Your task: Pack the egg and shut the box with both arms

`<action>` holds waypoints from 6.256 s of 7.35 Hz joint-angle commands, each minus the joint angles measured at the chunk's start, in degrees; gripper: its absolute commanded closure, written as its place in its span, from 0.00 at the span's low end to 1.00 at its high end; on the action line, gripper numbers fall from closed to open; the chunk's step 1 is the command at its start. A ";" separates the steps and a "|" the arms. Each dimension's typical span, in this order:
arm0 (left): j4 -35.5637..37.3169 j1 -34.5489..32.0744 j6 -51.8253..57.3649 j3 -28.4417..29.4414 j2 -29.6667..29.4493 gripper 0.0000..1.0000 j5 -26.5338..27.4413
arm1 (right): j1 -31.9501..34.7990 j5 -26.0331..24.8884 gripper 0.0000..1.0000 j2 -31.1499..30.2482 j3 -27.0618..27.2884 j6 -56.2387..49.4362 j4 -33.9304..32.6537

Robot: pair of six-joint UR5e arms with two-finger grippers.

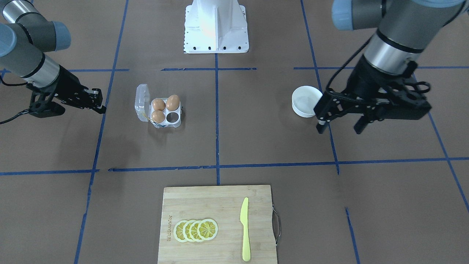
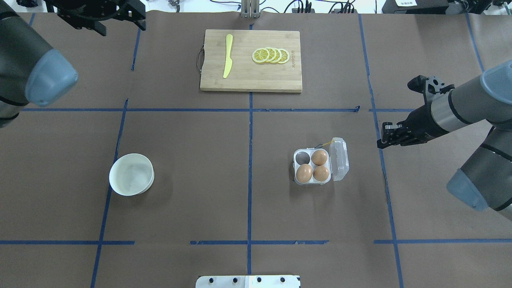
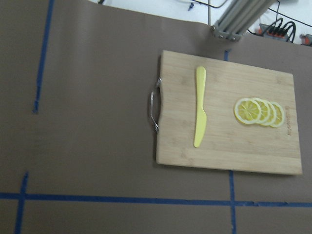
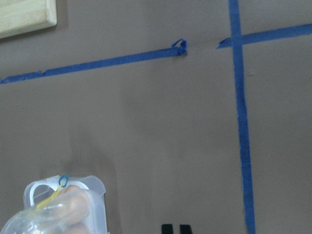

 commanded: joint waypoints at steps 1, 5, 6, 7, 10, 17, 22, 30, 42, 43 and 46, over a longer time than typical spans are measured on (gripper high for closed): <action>0.59 -2.96 8.57 0.09 3.19 0.00 0.00 | -7.22 -5.75 1.00 1.68 2.01 0.63 0.13; 0.32 -4.02 10.86 -0.53 5.57 0.00 0.00 | -12.09 -9.83 1.00 15.72 -0.87 5.20 -3.80; 0.32 -4.19 11.75 -1.05 6.27 0.00 0.00 | -12.27 -9.83 1.00 20.98 -0.88 5.29 -9.66; 0.15 -4.28 13.85 -1.67 8.19 0.00 0.00 | -12.27 -9.83 1.00 25.29 -0.79 5.29 -14.42; 0.23 -10.32 28.40 -1.06 15.14 0.00 0.17 | -7.03 -13.88 0.00 25.70 2.98 9.16 -23.90; -0.30 -25.73 61.98 8.08 26.12 0.00 -8.18 | 26.86 -2.14 0.00 2.95 4.77 -43.92 -37.49; -0.47 -26.96 62.38 7.91 36.32 0.00 -8.53 | 43.44 4.49 0.00 -3.57 -13.79 -76.31 -36.52; -7.75 -26.87 61.60 9.58 40.81 0.00 -9.67 | 44.33 4.31 0.00 -6.30 -13.97 -73.39 -35.73; -7.94 -26.87 48.06 7.38 40.64 0.00 -9.67 | 44.33 4.49 0.00 -6.30 -14.06 -72.75 -34.15; -8.90 -26.87 47.97 7.55 40.73 0.00 -9.67 | 44.33 4.40 0.00 -6.30 -14.06 -72.84 -34.15; -9.08 -26.87 47.97 7.64 40.64 0.00 -9.67 | 44.33 4.32 0.00 -6.30 -14.06 -72.84 -34.15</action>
